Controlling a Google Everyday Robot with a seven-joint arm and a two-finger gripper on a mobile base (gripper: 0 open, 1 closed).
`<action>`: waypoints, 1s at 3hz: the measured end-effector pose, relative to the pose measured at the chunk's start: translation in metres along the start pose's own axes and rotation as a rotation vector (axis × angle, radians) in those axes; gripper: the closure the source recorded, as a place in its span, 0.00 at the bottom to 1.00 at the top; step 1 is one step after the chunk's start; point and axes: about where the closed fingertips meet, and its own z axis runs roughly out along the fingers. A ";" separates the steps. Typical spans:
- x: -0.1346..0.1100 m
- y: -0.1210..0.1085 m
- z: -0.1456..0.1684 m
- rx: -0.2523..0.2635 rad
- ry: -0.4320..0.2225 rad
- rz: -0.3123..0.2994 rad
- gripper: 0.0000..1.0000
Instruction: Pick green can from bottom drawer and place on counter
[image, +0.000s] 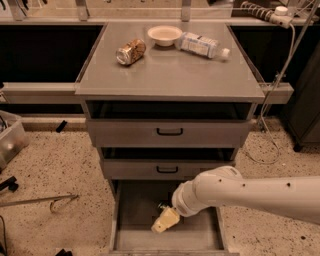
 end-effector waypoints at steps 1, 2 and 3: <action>0.016 -0.014 0.026 0.013 -0.091 0.044 0.00; 0.026 -0.044 0.082 0.033 -0.207 0.158 0.00; 0.025 -0.083 0.139 0.070 -0.315 0.277 0.00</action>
Offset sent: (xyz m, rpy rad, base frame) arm 0.1021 0.0104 -0.1938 0.4184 -0.1385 -0.4141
